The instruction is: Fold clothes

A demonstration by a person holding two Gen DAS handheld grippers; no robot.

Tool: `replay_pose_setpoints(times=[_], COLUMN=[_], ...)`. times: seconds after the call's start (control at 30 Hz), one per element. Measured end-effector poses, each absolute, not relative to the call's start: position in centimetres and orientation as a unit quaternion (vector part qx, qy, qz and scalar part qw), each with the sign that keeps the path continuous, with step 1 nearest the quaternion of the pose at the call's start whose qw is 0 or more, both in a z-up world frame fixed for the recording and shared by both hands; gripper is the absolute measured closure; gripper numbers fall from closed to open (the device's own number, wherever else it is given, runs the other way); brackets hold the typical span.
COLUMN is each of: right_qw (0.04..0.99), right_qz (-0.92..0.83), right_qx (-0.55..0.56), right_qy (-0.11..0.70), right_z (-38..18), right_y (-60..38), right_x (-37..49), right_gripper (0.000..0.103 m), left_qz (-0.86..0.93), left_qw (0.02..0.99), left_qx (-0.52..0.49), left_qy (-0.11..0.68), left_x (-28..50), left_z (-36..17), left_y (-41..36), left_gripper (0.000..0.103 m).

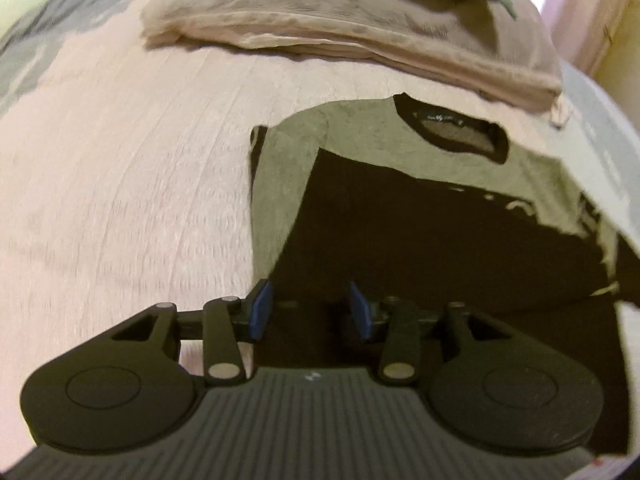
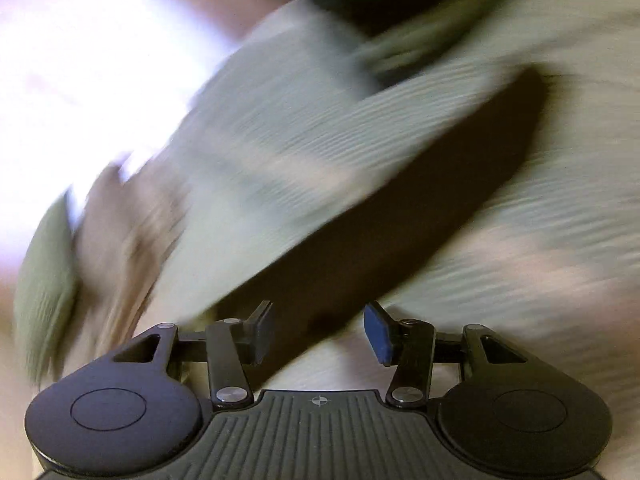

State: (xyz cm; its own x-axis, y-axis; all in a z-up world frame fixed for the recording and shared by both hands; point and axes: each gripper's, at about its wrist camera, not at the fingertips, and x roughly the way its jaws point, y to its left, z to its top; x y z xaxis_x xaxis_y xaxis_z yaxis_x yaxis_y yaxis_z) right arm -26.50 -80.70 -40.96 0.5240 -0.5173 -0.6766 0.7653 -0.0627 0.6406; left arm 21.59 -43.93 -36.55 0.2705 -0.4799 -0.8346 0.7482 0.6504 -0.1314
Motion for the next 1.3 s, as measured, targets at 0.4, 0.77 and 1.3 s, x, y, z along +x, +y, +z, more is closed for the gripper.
replay_pose_setpoints(times=[0.4,0.77,1.3], right_qw=[0.591,0.914,0.854], right_qz=[-0.537,-0.366,-0.254], right_qx=[0.602,0.075,-0.006], right_qy=[-0.002,0.157,0.454], right_z=[-44.2,-25.5,-38.4], right_y=[-84.6,-67.3,-61.1], right_x=[-32.1,-2.9,4.8], right_gripper=[0.099,0.097,0.031], left_qz=[-0.324,-0.307,-0.414], left_qw=[0.783,0.795,0.739], left_qx=[0.039,0.017,-0.025], left_qy=[0.530,0.522,0.530], left_x=[21.7,23.3,24.0], left_z=[-36.2,-35.5,-37.4], left_y=[-39.1,-33.1,-39.7], left_gripper=[0.063,0.064,0.067])
